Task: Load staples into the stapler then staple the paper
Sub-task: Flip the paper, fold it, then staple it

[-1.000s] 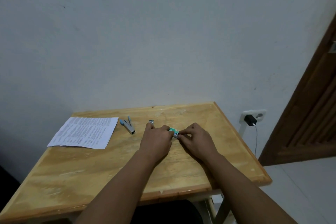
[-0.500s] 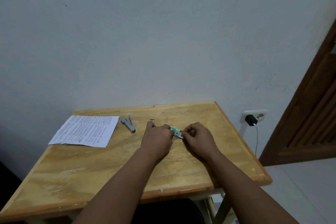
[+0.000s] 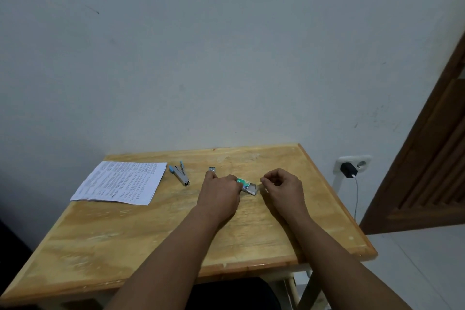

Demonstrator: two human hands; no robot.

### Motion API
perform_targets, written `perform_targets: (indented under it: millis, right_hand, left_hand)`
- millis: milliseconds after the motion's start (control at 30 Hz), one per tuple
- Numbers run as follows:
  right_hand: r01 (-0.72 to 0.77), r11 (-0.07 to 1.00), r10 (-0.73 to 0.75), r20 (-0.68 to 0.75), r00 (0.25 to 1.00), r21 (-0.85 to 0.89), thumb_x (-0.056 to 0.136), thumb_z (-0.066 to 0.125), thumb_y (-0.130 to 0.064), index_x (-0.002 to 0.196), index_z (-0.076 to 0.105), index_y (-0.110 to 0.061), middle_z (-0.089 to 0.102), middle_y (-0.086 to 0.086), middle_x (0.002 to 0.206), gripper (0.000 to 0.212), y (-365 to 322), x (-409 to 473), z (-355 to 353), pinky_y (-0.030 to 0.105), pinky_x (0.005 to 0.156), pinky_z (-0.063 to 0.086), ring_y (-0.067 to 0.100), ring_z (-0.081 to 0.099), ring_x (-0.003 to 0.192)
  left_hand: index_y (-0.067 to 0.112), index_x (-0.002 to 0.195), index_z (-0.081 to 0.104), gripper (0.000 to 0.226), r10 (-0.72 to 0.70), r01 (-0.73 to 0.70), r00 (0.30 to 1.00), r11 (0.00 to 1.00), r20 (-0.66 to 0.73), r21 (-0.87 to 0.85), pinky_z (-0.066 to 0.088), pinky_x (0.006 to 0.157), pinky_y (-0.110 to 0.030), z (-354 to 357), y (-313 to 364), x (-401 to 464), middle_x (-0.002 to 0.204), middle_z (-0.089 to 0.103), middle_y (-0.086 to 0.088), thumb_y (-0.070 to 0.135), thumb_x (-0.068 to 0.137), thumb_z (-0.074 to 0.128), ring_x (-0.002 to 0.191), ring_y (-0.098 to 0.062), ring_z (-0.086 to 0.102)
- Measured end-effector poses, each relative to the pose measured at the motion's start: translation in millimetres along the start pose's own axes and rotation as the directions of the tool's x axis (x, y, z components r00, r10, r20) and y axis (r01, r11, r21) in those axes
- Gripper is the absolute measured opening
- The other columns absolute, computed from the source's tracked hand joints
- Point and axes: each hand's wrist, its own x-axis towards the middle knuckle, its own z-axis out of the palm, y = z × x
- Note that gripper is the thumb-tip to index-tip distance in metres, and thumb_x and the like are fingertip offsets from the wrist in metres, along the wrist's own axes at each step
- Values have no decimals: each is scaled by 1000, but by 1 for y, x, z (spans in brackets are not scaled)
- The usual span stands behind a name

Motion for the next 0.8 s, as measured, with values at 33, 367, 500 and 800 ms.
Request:
perform_targets:
  millis: [33, 367, 500, 800]
  right_hand:
    - [-8, 998, 6, -50, 999, -56, 94, 75, -22, 93, 76, -24, 72, -12, 85, 3, 2, 1, 0, 28, 79, 58, 5, 66, 83]
    - [-4, 993, -19, -192, 981, -119, 99, 58, -26, 102, 70, -34, 66, -18, 101, 15, 6, -2, -1, 46, 103, 46, -1, 59, 86]
    - [186, 918, -173, 70, 982, -350, 91, 63, -31, 94, 69, -34, 66, -17, 87, 7, 6, -10, 2, 43, 94, 50, 6, 62, 81]
    - [351, 759, -338, 129, 932, -549, 92, 64, -34, 106, 78, -28, 67, -11, 94, 20, 11, -11, 8, 38, 78, 42, 10, 57, 79]
  left_hand:
    - [25, 129, 69, 33, 1, -1, 1000, 1000, -1, 6, 33, 105, -47, 0, 0, 0, 126, 68, 2, 27, 103, 48, 100, -20, 66]
    - [24, 134, 63, 35, 32, -30, 999, 998, -38, 63, 31, 105, -48, 4, -5, 1, 143, 58, -5, 27, 102, 50, 105, -26, 66]
    - [25, 133, 64, 34, 26, -24, 999, 997, -26, 75, 31, 108, -49, 6, -4, 2, 135, 63, -4, 30, 100, 55, 105, -23, 66]
    - [26, 126, 66, 36, 50, -46, 998, 992, -37, 114, 31, 107, -49, 9, -4, 3, 113, 69, 1, 32, 91, 71, 88, -20, 67]
